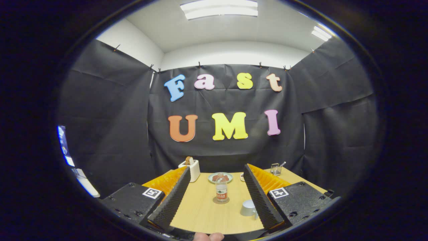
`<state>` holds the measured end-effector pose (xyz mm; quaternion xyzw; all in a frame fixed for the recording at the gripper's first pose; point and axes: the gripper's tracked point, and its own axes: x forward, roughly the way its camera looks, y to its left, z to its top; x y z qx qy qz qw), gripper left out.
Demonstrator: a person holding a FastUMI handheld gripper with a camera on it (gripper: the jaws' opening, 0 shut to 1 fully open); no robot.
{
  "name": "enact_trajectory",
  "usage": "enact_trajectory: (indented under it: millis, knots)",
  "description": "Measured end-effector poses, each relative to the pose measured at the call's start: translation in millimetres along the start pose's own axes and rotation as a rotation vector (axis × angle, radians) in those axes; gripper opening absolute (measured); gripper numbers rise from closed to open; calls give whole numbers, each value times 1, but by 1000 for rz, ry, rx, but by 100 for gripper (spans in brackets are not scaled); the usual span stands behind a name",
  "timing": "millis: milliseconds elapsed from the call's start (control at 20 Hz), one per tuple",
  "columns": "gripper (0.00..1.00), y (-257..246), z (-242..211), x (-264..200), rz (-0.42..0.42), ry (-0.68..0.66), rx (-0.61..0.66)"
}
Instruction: Take the bottle from table, then pour the juice into the cup, finally place the bottle on the coaster
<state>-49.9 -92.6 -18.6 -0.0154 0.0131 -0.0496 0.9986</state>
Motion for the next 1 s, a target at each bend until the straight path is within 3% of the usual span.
enact_trajectory:
  millis: [300, 500, 1000]
  knots:
    - [100, -4, -7, -27, 25, -20, 60]
    - [100, -15, -9, -33, -13, -29, 56]
    - [100, -6, -3, -34, 1, -52, 29]
